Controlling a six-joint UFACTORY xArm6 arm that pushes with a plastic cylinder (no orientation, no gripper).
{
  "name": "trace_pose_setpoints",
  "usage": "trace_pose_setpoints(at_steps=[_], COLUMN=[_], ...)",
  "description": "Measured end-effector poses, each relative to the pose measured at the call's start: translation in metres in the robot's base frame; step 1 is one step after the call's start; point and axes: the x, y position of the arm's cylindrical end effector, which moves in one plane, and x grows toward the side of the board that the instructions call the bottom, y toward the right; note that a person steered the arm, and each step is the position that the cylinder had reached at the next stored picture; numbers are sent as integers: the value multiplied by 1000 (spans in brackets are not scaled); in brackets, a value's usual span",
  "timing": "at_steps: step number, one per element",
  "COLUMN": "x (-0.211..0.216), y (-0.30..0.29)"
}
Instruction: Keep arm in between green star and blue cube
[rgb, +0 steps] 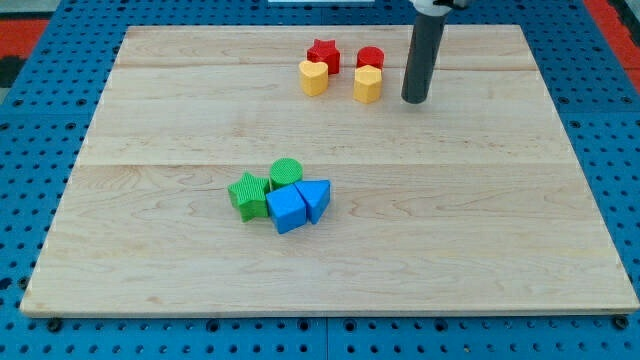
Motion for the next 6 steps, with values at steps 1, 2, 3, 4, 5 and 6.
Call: trace_pose_setpoints(at_steps=[1,2,3,4,5,6], x=[-24,-29,-30,-36,-38,-61], y=[-34,-84,-87,-121,-181,-203])
